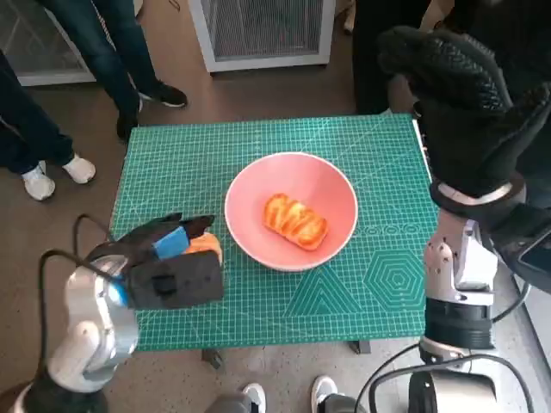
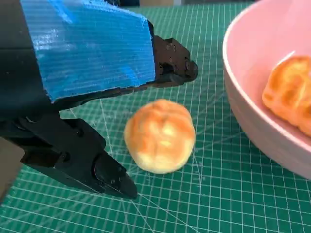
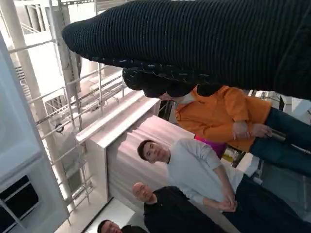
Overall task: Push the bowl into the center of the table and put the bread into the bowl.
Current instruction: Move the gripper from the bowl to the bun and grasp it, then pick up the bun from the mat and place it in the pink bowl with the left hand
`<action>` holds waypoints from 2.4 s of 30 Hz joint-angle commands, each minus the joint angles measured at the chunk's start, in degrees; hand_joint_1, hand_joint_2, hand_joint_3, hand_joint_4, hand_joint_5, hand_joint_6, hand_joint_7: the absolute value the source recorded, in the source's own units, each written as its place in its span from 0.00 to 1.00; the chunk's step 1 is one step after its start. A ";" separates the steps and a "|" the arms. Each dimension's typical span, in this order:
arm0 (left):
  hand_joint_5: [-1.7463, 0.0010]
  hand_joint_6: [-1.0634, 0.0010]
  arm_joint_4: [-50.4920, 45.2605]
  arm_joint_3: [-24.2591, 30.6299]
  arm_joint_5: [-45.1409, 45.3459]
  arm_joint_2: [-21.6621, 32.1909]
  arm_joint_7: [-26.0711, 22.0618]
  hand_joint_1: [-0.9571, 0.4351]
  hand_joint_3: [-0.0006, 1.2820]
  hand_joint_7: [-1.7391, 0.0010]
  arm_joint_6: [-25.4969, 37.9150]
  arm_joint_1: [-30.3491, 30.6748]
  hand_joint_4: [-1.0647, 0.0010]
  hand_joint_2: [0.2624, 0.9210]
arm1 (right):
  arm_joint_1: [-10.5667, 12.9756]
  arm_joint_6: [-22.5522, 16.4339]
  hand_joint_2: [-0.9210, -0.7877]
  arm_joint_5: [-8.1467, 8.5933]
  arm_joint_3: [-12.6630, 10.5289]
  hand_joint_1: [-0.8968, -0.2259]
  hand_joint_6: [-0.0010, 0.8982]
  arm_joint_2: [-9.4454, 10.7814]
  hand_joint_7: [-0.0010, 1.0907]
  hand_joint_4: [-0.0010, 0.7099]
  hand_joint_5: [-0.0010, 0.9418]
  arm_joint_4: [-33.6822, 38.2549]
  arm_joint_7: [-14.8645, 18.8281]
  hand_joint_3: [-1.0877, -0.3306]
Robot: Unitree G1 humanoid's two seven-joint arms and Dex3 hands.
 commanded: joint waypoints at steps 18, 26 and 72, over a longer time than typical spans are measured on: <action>0.96 0.60 15.84 -4.07 0.06 -2.50 6.55 0.66 0.01 0.96 -6.19 -5.22 0.65 0.70 | 0.81 -0.36 0.00 -0.48 0.05 0.35 0.25 -0.67 0.37 0.44 0.00 0.11 0.63 0.44; 0.47 0.42 20.32 -5.57 1.12 -3.58 12.26 0.87 0.02 0.93 -8.93 -5.19 0.37 0.90 | 0.91 -0.19 0.00 -0.45 -0.03 0.35 0.25 -0.94 0.37 0.44 0.00 -0.33 0.59 0.44; 0.31 0.36 1.18 3.70 2.23 4.47 6.72 0.69 0.18 0.37 -8.97 -1.51 0.34 0.84 | 1.53 0.88 0.00 0.03 0.07 0.35 0.26 -0.47 0.36 0.44 0.00 -1.19 0.93 0.44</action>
